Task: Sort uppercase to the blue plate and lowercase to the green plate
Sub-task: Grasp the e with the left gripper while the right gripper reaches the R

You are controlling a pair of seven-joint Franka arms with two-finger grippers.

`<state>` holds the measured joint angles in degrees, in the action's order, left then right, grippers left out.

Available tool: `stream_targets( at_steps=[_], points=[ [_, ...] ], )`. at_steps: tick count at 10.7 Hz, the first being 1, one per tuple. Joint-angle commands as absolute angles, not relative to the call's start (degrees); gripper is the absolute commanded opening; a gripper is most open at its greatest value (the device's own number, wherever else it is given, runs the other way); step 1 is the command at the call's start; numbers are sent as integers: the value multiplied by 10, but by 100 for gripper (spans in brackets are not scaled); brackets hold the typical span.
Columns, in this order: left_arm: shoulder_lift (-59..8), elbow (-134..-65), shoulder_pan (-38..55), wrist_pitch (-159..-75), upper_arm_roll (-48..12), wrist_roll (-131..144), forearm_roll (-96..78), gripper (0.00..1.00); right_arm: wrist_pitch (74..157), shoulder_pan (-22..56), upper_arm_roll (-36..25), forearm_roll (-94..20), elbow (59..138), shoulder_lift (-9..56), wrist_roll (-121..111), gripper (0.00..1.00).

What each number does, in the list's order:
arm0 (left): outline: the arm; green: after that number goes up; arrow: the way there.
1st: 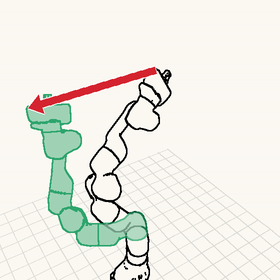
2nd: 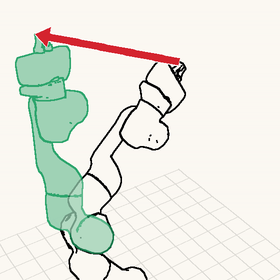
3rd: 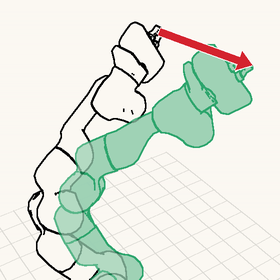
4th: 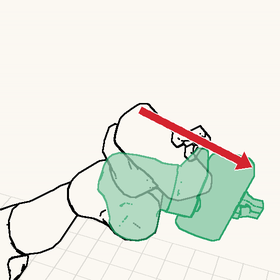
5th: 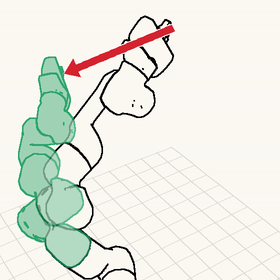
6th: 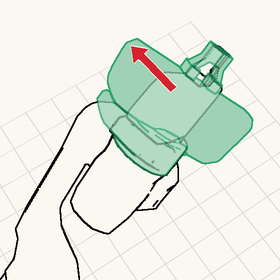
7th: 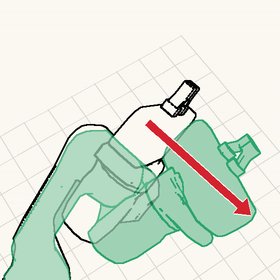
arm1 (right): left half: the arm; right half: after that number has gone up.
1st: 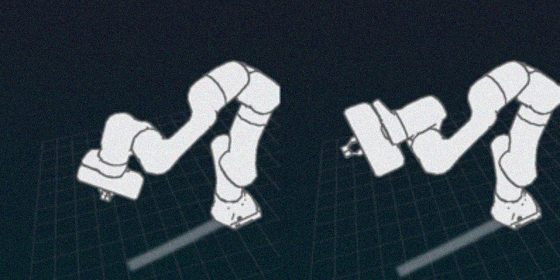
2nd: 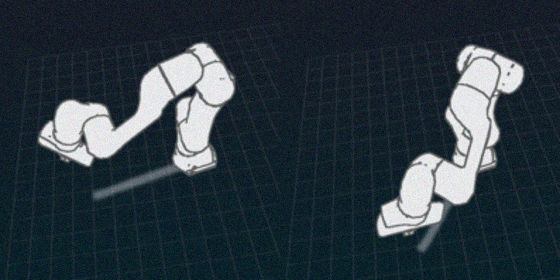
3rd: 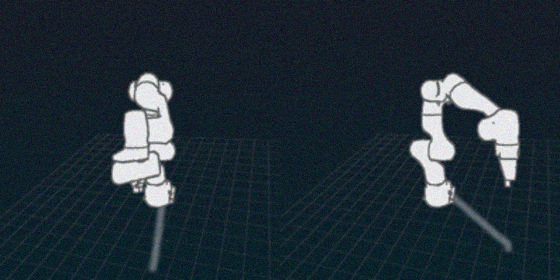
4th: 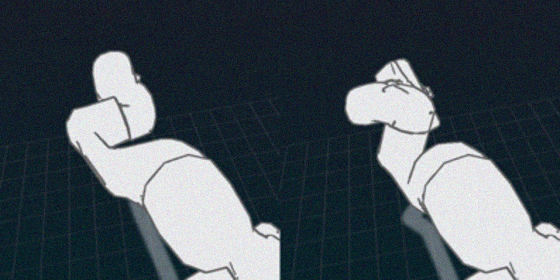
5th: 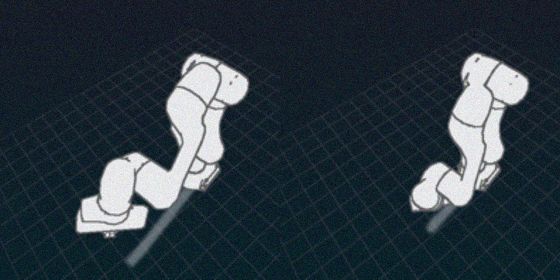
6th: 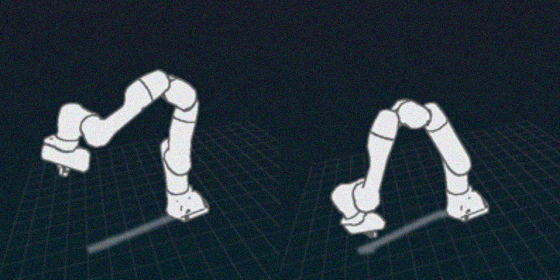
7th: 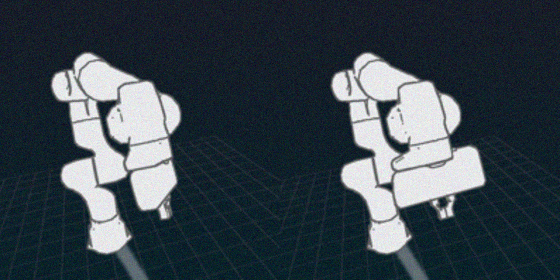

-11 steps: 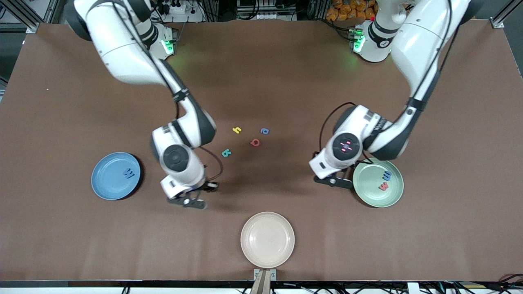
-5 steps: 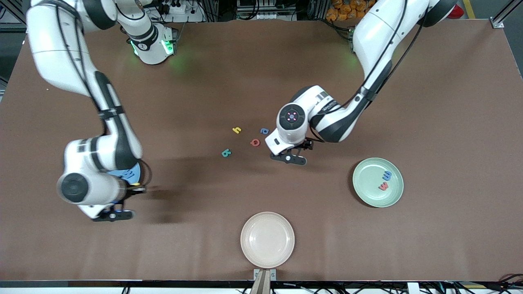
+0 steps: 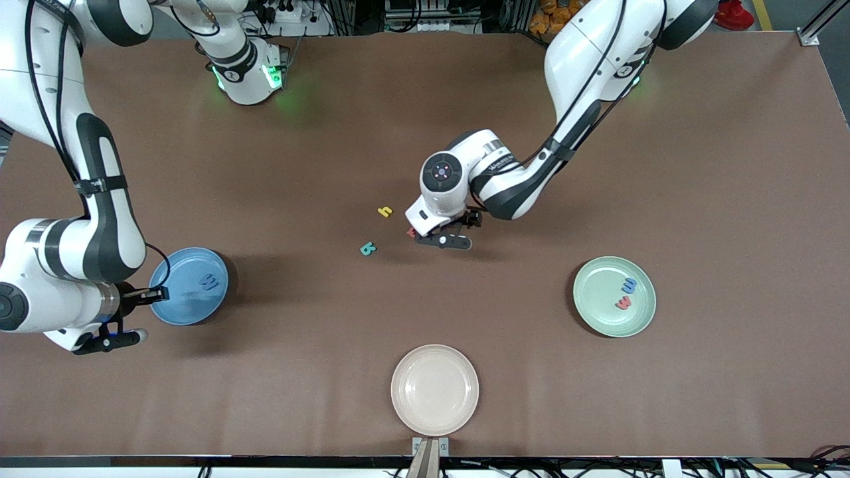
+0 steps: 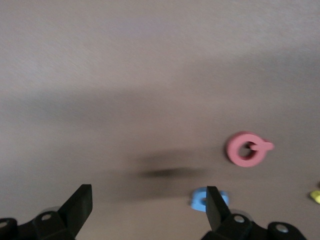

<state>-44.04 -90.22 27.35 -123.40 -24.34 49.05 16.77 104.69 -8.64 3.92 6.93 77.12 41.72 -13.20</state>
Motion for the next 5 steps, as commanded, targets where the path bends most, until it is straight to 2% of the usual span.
stream_targets(
  at_steps=[1, 5],
  points=[
    [-447, -903, 300, -1256, -239, 540, 158, 100, 1027, -91, 49, 54, 794, 401, -131, 100],
    [-452, -917, 311, -1281, -242, 577, 167, 100, 1039, -35, 49, 12, 795, 405, -58, 100]
  ],
)
